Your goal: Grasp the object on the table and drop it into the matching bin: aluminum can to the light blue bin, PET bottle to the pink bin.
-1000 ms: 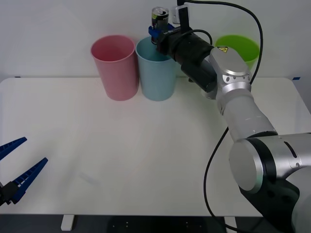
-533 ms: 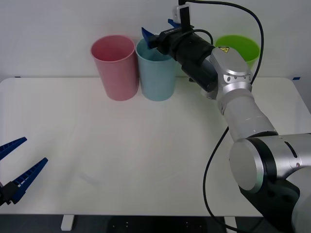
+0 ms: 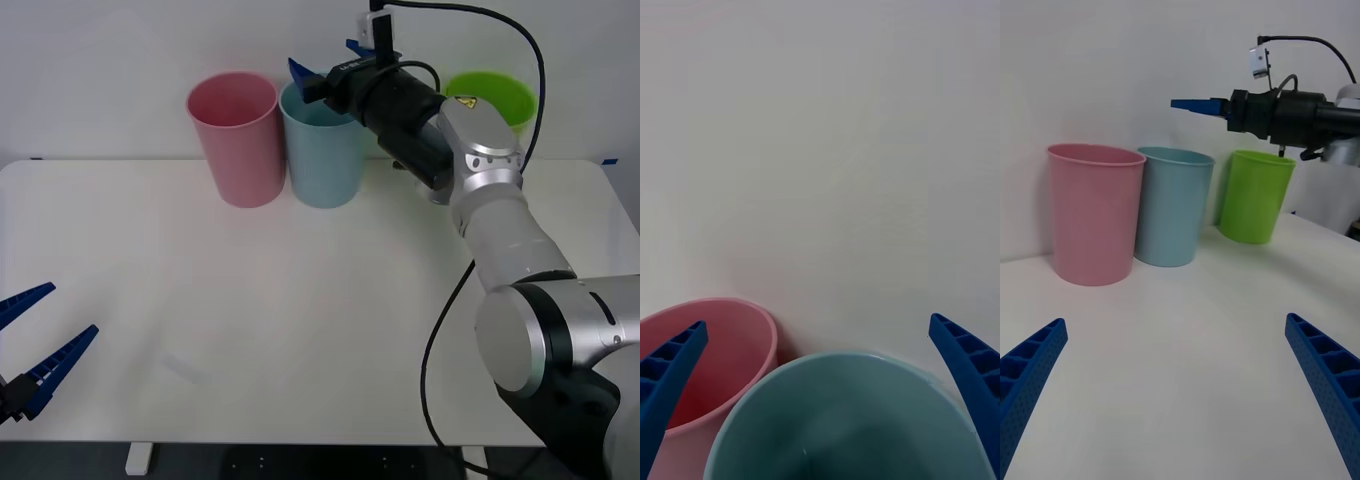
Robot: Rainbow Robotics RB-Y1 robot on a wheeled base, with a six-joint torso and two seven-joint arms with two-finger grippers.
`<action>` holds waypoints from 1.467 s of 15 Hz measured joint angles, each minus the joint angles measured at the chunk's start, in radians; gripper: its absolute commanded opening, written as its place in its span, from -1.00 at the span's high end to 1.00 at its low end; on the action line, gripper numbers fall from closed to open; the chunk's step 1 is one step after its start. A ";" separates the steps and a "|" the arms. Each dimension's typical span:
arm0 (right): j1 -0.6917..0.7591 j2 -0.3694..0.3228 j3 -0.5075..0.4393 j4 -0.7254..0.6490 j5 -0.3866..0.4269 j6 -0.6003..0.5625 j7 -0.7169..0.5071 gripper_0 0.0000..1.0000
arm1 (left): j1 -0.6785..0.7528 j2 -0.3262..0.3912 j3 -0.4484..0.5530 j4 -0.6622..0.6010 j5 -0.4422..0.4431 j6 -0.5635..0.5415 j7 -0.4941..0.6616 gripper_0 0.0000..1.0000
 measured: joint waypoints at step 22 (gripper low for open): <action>0.848 -0.402 0.270 -0.866 -0.382 -0.247 -0.009 -1.00 | 0.000 0.000 0.000 0.000 0.000 0.000 0.000 -1.00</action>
